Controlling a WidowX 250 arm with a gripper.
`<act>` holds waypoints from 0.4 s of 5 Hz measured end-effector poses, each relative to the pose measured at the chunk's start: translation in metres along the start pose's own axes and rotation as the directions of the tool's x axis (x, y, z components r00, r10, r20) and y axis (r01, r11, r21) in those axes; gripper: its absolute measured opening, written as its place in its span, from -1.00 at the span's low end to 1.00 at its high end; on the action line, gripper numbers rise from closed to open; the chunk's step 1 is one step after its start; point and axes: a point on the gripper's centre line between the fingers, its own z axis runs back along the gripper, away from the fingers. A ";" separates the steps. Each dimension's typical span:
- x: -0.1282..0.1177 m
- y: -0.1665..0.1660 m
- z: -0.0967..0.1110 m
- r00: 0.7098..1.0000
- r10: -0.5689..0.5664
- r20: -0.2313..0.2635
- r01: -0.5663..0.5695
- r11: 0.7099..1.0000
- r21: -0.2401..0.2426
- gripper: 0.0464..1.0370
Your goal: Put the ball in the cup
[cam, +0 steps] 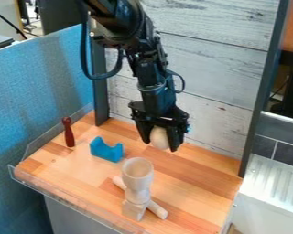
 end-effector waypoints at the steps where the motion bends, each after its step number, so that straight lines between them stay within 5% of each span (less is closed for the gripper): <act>1: -0.009 -0.004 0.005 1.000 -0.028 -0.010 0.028 1.000 0.013 0.54; 2: -0.011 -0.005 0.009 0.999 -0.044 -0.003 0.044 0.999 0.020 0.54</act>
